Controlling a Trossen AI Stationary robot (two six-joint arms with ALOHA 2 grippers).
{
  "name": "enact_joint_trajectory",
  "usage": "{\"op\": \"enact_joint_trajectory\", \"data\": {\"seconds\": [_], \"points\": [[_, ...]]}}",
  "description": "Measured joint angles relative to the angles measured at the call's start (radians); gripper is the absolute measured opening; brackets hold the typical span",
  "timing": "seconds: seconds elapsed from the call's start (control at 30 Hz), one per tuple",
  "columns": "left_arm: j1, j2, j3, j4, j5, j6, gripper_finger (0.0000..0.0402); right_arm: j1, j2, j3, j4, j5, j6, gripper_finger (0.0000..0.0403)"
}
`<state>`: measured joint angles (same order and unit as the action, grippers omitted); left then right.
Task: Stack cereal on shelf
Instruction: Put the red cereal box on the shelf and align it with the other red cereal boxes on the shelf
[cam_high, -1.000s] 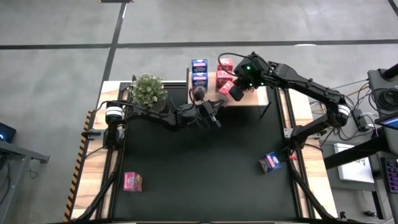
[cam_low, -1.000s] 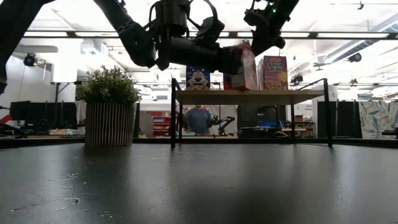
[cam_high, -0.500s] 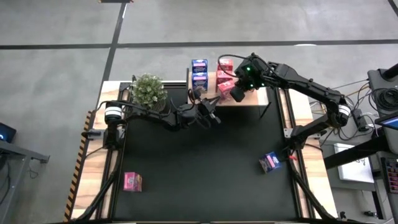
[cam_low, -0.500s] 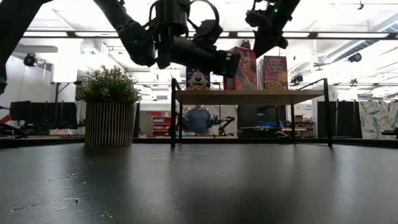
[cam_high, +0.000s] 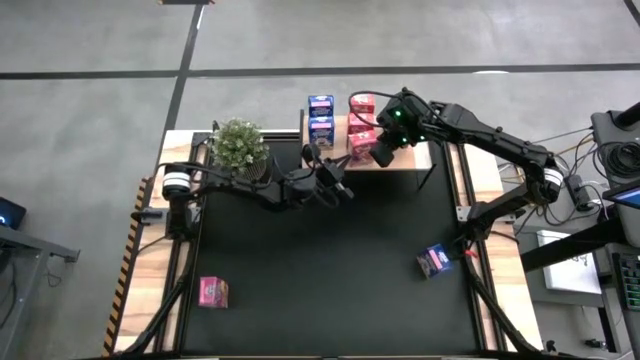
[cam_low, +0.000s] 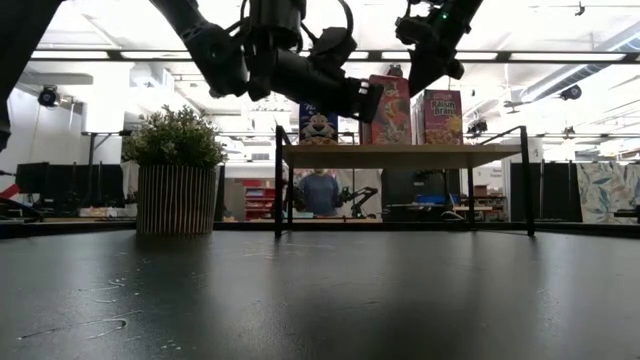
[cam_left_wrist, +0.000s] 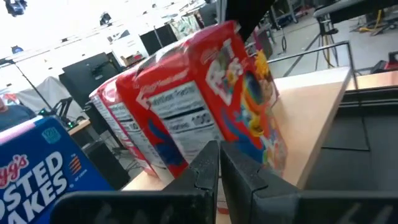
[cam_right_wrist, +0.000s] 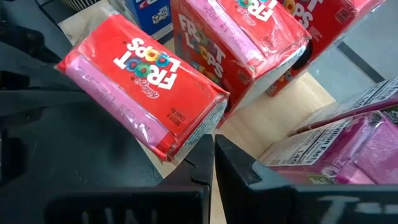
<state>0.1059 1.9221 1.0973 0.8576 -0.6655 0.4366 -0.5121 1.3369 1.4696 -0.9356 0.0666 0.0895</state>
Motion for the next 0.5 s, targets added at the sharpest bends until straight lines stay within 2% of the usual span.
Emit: {"op": "enact_joint_trajectory", "data": {"seconds": [0.5], "points": [[-0.005, -0.025, 0.0, -0.054, -0.008, 0.0, 0.0, 0.022, 0.0, 0.0, -0.004, 0.004, 0.018, 0.0009]]}}
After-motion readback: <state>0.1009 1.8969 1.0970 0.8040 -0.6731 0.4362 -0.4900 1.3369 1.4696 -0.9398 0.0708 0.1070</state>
